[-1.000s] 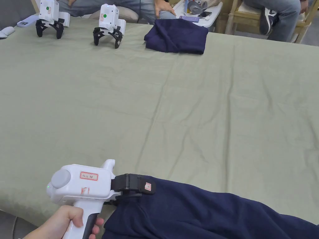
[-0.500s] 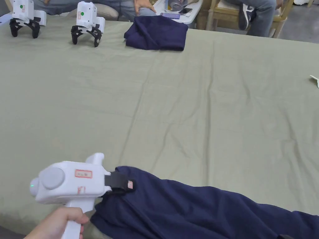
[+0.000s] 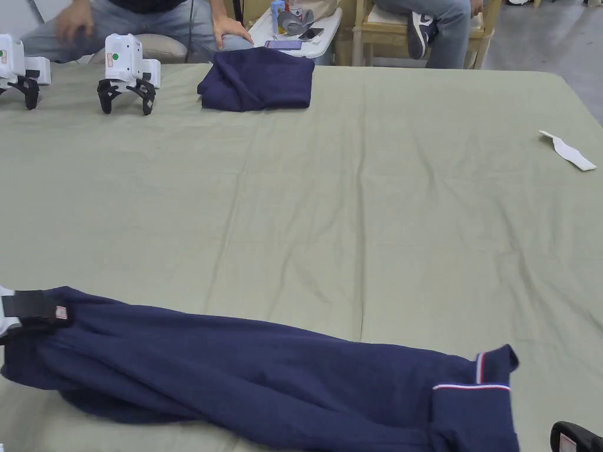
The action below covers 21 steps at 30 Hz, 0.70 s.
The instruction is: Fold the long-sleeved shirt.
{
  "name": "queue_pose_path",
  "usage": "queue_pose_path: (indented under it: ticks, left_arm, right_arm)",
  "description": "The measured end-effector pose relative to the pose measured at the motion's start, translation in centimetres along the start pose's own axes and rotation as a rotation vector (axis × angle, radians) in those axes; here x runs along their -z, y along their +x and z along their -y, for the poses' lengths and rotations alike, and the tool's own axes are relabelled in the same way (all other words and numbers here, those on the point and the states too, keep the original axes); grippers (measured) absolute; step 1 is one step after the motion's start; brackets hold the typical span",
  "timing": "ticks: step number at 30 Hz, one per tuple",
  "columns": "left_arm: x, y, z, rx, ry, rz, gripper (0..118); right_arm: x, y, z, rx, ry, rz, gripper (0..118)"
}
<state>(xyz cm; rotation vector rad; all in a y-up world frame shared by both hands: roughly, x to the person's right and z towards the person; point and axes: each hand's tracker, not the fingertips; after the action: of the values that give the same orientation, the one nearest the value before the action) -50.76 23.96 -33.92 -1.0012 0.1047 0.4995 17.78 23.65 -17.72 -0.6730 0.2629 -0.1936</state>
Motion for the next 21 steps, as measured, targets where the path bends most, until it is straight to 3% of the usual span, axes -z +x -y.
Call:
queue_pose_path:
  ticks: [6,8,12,13,16,21]
  left_arm:
    - [-4.0,2.7,-0.7,-0.038,0.016,-0.011,3]
    - [-5.7,8.8,1.5,0.081,-0.033,0.039,3]
    - [-6.8,18.2,5.6,0.165,-0.120,0.221,3]
    - [-4.8,16.3,3.8,0.164,-0.134,0.261,3]
    - [-2.4,23.2,6.5,0.232,-0.221,0.377,4]
    - [4.8,34.7,13.4,0.328,-0.341,0.406,4]
  right_arm:
    - [-0.7,0.4,0.3,0.014,0.015,-0.012,0]
    - [-1.0,0.6,0.3,0.014,0.024,-0.012,0]
    - [-1.9,1.4,0.6,0.037,0.061,-0.018,0]
    - [-2.2,1.7,0.7,0.048,0.067,-0.022,0]
    - [-3.0,2.7,1.2,0.069,0.079,-0.014,0]
    - [-5.3,5.1,2.1,0.119,0.105,0.027,0]
